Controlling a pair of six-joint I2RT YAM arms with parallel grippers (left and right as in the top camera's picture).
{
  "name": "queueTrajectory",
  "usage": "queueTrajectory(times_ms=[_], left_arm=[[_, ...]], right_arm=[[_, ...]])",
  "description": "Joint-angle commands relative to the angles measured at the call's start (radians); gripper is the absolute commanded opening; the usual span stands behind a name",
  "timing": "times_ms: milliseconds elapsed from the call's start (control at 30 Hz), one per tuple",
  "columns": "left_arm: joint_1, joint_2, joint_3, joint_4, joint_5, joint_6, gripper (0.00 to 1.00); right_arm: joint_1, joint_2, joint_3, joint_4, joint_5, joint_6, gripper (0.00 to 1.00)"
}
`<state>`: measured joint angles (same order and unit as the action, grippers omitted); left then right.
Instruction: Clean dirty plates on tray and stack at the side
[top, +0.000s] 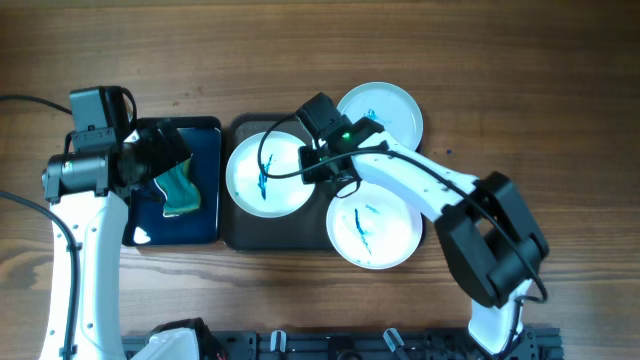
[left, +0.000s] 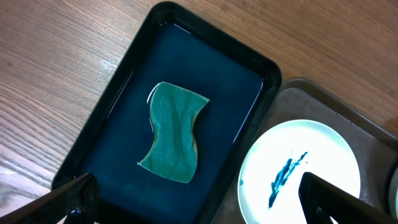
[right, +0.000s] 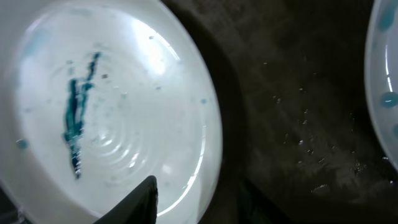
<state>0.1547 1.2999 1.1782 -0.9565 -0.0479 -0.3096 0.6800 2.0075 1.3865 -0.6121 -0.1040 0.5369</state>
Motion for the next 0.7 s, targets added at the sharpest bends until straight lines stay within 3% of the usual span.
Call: queueTrajectory(times_ms=[0,267,400,667], left_arm=[[0.005,0.017,0.02,0.006,-0.006,-0.021,1.0],[0.013,0.099,0.019,0.002,-0.074,-0.019,1.0],[0.035,0.155,0.019,-0.002,-0.074,-0.013,1.0],[0.036,0.34,0.019,-0.031,-0.028,-0.013,0.87]], right_arm=[[0.002,0.037,0.021,0.01,0.093,0.047,0.41],[0.002,0.086,0.02,0.062,0.019,0.037,0.29],[0.002,0.097,0.02,0.077,-0.002,0.016,0.04],[0.002,0.097,0.02,0.08,-0.01,-0.006,0.04]])
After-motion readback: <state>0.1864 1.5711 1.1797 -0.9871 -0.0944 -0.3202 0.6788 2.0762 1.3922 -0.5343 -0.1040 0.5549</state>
